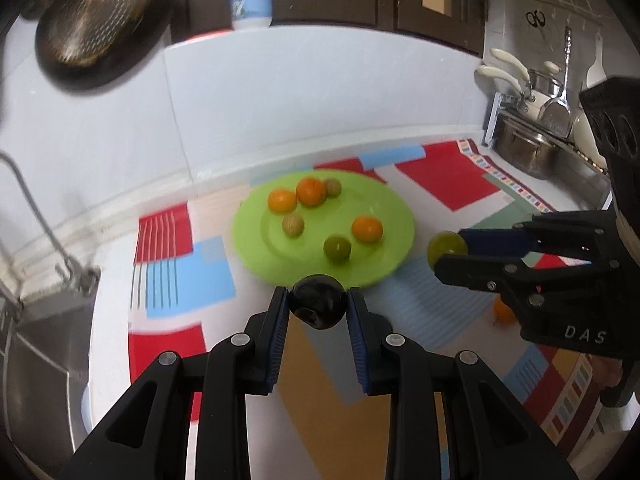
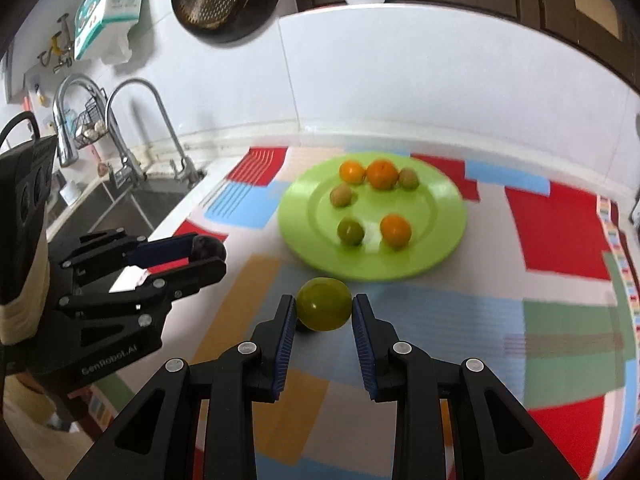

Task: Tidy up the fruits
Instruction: 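Carry the plum and lime onto the green plate and open both tools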

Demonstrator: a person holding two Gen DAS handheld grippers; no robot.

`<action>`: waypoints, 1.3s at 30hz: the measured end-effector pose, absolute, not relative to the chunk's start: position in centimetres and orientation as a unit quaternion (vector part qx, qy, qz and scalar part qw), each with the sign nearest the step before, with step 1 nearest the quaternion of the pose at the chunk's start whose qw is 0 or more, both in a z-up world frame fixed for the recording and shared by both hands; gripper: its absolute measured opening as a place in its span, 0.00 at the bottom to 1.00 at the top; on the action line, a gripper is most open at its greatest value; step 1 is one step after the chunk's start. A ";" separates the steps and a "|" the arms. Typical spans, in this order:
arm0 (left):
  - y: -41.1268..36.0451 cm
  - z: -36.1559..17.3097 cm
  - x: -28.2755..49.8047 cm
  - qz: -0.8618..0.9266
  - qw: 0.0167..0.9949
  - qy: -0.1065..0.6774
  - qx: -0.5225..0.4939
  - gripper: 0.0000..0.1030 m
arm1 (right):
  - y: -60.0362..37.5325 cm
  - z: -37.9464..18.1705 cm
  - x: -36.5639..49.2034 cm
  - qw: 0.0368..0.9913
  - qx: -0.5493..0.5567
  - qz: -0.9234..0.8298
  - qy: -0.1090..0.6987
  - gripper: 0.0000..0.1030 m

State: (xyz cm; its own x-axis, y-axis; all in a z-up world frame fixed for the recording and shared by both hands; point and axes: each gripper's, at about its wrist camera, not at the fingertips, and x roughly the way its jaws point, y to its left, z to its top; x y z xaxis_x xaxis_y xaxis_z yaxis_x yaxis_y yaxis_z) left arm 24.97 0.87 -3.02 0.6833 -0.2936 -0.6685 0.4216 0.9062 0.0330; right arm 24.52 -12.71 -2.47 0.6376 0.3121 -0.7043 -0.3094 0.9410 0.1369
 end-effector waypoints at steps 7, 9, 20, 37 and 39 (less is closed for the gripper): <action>-0.7 -1.5 27.9 -0.211 0.917 0.326 0.094 0.28 | -14.1 -0.5 27.6 0.912 0.002 0.172 0.371 0.29; -1.1 -1.3 28.7 -0.213 0.917 0.324 0.093 0.28 | -14.3 -0.1 28.5 0.913 0.000 0.173 0.370 0.29; -2.8 -0.8 33.6 -0.224 0.914 0.326 0.094 0.28 | -15.3 0.1 34.2 0.909 -0.016 0.173 0.378 0.29; -5.1 -5.8 40.2 -0.234 0.888 0.384 0.099 0.28 | -16.8 -5.3 41.1 0.881 -0.008 0.171 0.442 0.29; -5.1 -6.4 40.8 -0.234 0.885 0.391 0.099 0.28 | -16.9 -5.9 41.5 0.879 -0.007 0.171 0.445 0.29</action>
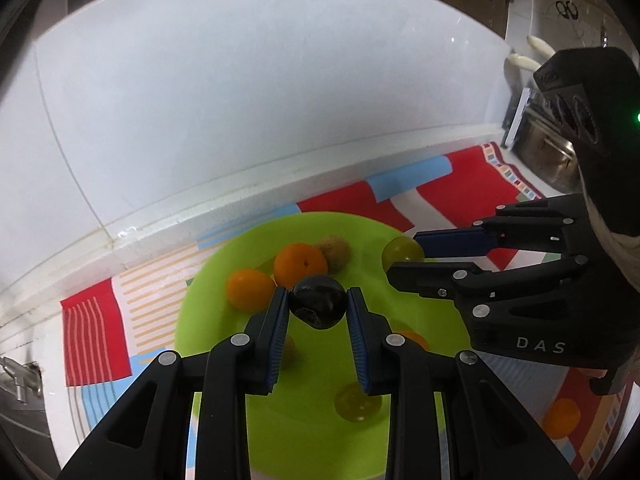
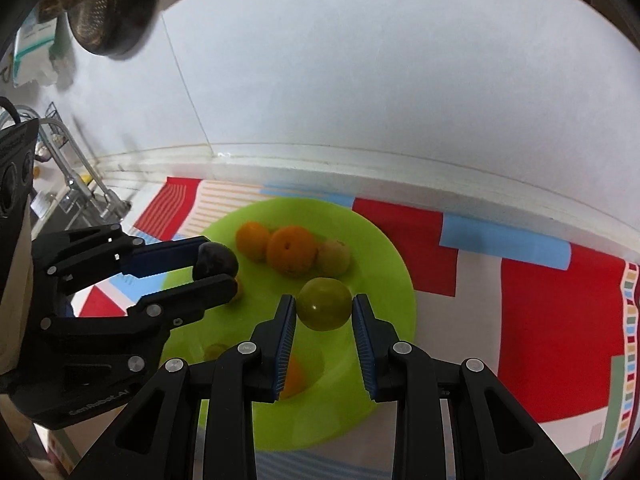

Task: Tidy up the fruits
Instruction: 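Carry the plum and lime onto the green plate and open both tools, then lift both tools away from the plate toward the last plum and orange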

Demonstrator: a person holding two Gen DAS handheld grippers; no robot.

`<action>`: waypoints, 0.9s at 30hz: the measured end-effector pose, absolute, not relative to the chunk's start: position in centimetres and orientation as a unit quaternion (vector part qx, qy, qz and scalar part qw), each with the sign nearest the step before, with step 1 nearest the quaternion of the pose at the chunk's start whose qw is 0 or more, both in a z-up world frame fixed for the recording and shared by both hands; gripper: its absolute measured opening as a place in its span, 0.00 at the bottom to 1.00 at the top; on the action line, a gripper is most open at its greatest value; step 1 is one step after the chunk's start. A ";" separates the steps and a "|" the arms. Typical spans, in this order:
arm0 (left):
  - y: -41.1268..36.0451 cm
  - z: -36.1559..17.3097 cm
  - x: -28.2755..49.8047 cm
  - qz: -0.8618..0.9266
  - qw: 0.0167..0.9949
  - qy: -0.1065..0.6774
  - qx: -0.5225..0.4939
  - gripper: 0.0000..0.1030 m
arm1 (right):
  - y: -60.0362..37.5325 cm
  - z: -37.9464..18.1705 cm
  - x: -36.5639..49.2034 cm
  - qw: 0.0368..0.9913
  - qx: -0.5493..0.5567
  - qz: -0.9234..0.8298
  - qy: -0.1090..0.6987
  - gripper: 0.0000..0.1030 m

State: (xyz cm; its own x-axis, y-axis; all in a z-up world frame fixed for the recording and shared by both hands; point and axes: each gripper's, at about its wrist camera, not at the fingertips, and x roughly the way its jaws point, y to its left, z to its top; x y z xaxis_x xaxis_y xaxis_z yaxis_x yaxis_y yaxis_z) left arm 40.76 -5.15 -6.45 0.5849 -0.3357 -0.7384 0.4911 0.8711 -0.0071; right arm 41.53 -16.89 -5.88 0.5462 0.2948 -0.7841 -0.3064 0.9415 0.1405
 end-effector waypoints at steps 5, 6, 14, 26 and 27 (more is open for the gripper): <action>-5.4 -7.2 41.6 -0.223 0.882 0.402 0.107 0.33 | -17.0 -6.7 42.3 0.877 0.000 0.170 0.450 0.30; -5.4 -7.2 41.6 -0.220 0.883 0.401 0.108 0.39 | -17.0 -6.8 42.5 0.876 0.000 0.169 0.451 0.30; -4.3 -6.0 40.5 -0.204 0.889 0.396 0.101 0.44 | -17.3 -6.2 41.9 0.883 0.008 0.151 0.445 0.39; -2.9 -1.3 35.4 -0.200 0.909 0.353 0.092 0.63 | -17.6 -1.5 36.9 0.904 0.017 0.132 0.407 0.39; -2.9 -1.0 34.9 -0.199 0.910 0.350 0.096 0.65 | -17.6 -1.0 36.2 0.906 0.019 0.130 0.403 0.39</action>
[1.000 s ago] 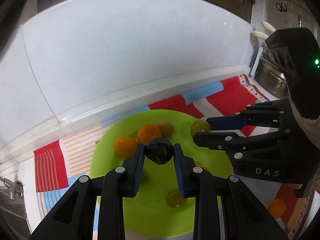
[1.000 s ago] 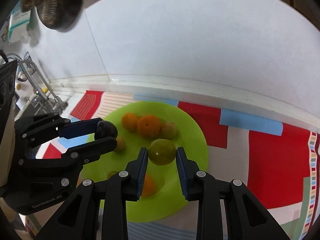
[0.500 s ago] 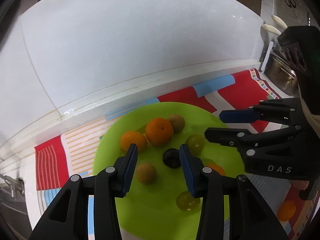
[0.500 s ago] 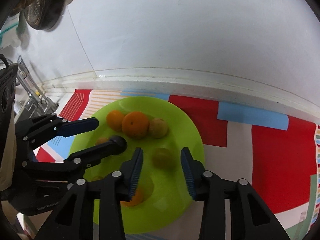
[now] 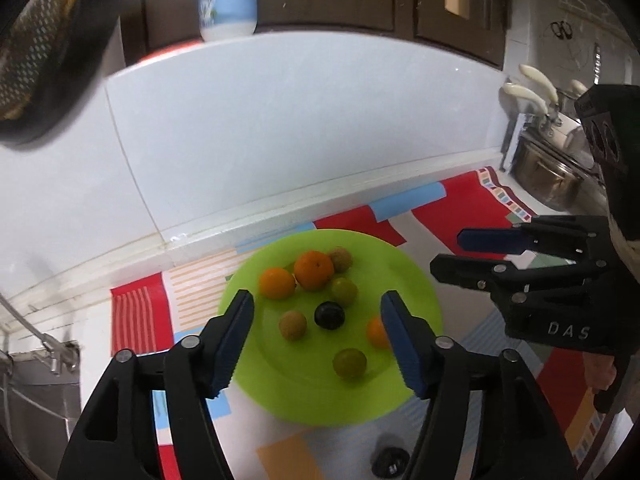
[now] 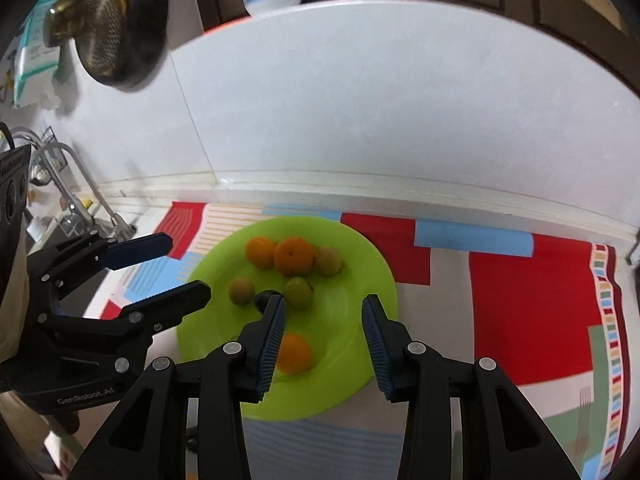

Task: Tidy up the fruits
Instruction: 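Lift both tools away from the plate toward the last plum and orange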

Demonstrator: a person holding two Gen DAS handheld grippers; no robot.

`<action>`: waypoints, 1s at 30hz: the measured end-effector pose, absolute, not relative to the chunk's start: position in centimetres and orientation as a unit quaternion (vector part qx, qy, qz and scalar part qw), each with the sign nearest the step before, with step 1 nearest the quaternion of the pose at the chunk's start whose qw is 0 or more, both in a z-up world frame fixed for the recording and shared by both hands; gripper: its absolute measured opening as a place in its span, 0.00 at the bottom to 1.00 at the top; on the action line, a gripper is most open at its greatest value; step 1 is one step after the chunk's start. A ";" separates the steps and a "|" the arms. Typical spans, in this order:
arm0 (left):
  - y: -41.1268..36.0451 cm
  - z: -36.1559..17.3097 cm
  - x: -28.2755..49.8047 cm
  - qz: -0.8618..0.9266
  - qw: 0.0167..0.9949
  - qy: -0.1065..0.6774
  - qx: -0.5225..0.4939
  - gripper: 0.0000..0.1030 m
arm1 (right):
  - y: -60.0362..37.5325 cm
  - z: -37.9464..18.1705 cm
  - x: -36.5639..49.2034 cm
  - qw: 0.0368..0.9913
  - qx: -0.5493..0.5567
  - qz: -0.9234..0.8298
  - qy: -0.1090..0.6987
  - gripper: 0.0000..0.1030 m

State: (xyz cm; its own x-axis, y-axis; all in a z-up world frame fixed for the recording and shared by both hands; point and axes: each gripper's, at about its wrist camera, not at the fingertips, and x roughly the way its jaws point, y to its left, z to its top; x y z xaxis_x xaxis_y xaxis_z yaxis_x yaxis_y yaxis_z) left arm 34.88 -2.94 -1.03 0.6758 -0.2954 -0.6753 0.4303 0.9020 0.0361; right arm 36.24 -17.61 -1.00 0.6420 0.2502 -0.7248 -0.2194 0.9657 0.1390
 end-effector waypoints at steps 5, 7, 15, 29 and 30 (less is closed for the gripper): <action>-2.6 0.0 32.4 -0.196 0.915 0.337 0.100 0.70 | -17.6 0.4 33.4 0.915 0.017 0.109 0.387 0.50; -2.4 0.2 31.5 -0.194 0.917 0.333 0.099 0.71 | -17.7 0.9 32.2 0.919 0.015 0.097 0.383 0.50; -1.6 1.3 27.8 -0.186 0.926 0.315 0.096 0.79 | -17.7 1.9 27.3 0.930 0.007 0.047 0.365 0.58; -0.5 -0.2 24.1 -0.174 0.922 0.329 0.104 0.85 | -18.1 0.5 22.6 0.923 0.040 -0.011 0.381 0.59; -0.6 -0.5 24.0 -0.175 0.920 0.334 0.106 0.85 | -18.3 0.2 22.3 0.922 0.045 -0.018 0.385 0.59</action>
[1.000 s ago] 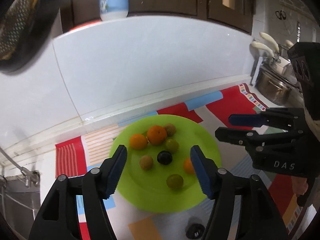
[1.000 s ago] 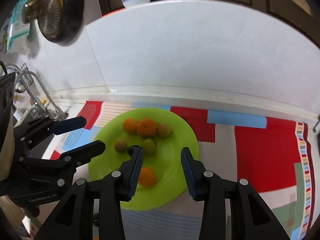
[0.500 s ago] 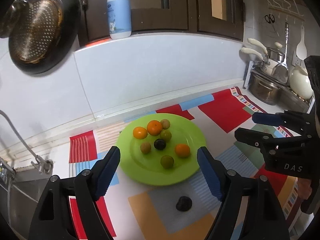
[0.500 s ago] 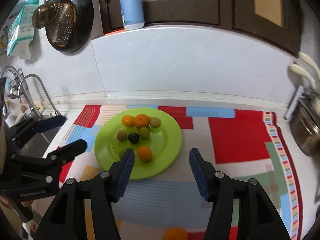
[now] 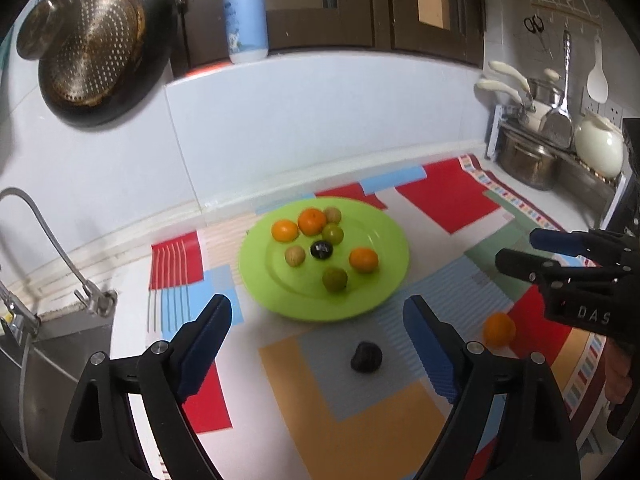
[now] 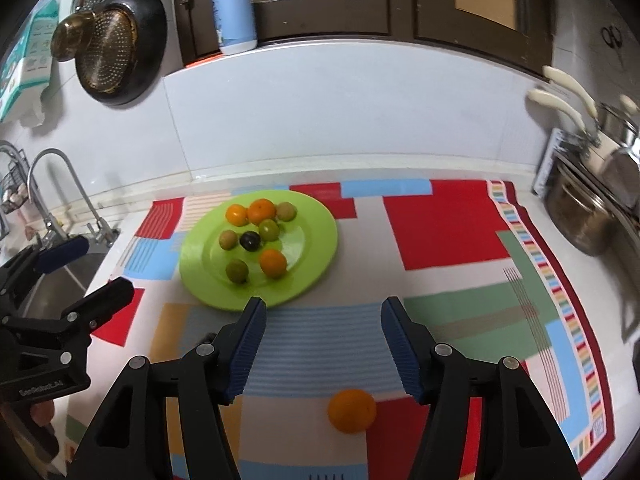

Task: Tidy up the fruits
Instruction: 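Lift both tools away from the plate toward the last plum and orange, then grasp the last dark plum with the left tool while the right tool grasps the orange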

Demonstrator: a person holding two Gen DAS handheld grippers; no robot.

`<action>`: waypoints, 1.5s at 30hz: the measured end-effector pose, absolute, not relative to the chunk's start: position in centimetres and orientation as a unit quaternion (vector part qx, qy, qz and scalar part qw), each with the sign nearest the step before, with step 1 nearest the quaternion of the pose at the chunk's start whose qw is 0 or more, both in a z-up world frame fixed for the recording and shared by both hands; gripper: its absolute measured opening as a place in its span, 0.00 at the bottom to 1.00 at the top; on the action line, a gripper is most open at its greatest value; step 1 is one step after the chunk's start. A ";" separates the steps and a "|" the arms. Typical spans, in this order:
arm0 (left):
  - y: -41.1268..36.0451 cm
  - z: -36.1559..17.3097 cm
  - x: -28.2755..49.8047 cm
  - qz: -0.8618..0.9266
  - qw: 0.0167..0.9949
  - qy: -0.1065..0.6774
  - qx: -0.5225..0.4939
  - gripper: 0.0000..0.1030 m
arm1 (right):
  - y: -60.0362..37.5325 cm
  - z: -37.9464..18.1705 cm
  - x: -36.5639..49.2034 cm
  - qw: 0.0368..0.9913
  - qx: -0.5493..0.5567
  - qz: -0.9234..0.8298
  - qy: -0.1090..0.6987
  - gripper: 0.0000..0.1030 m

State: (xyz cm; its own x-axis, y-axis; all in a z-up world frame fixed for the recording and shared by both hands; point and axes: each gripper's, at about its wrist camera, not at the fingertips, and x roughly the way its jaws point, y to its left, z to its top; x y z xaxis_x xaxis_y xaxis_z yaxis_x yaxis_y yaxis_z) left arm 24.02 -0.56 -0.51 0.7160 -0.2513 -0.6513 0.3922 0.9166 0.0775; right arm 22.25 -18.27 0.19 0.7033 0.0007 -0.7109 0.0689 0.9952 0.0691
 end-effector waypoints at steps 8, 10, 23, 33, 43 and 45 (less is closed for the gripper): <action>-1.3 -3.0 23.7 -0.183 0.906 0.360 0.127 0.85 | -19.1 -2.3 21.0 0.905 0.066 -0.049 0.418 0.59; -1.5 -3.6 23.9 -0.185 0.902 0.368 0.129 0.85 | -19.3 -3.0 20.7 0.901 0.064 -0.056 0.426 0.59; -2.5 -8.0 25.7 -0.196 0.873 0.425 0.135 0.85 | -19.6 -7.1 20.9 0.869 0.082 -0.056 0.484 0.59; -3.7 -9.9 27.1 -0.215 0.861 0.442 0.132 0.73 | -19.8 -9.0 21.4 0.853 0.097 -0.051 0.510 0.58; -4.4 -10.8 27.7 -0.238 0.848 0.457 0.125 0.40 | -19.9 -9.5 22.0 0.853 0.092 -0.043 0.511 0.41; -4.3 -10.9 27.9 -0.243 0.844 0.463 0.115 0.34 | -19.8 -9.5 22.0 0.854 0.088 -0.043 0.510 0.41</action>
